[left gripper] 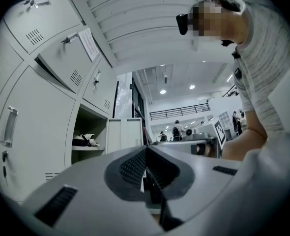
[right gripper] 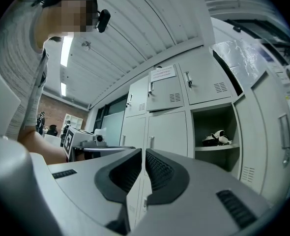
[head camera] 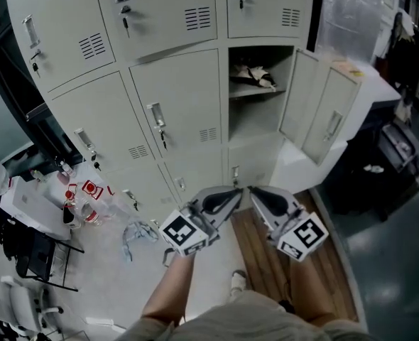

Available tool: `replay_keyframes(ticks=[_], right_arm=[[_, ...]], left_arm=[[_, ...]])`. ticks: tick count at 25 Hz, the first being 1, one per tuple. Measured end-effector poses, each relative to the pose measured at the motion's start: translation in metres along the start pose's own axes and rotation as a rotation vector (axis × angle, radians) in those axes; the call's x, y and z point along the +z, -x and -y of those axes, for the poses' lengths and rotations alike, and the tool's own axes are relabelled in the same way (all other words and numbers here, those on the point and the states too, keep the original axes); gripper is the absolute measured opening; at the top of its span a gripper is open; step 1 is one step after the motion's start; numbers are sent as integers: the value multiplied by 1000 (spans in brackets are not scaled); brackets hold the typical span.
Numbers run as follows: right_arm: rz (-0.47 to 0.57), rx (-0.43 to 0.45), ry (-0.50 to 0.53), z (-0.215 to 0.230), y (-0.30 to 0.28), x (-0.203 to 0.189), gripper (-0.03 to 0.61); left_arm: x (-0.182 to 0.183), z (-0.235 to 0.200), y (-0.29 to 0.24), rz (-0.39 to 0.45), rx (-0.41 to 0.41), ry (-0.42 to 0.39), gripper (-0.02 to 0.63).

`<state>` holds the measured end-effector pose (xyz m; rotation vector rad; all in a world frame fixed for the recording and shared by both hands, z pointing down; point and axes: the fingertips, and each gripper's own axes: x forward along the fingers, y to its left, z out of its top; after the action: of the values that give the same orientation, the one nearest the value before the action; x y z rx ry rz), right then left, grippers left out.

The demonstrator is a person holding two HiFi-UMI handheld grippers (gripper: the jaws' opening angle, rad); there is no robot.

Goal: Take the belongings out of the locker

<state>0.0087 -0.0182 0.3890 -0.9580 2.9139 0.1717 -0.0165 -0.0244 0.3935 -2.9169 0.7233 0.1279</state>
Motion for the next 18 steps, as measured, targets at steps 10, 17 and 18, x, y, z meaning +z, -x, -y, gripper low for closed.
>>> replay_keyframes(ticks=[10,17,18], right_arm=[[-27,45,21,89,-22,5,3],[-39,67,48,125,-39,5,25],[-39,68,51,129,-42,6,28]], left_arm=[[13,-64,-70,-5,25,-16,3],[12,-95,-99,-12,49,-37,3],[12,-100,-102,-16,54,-36,3]])
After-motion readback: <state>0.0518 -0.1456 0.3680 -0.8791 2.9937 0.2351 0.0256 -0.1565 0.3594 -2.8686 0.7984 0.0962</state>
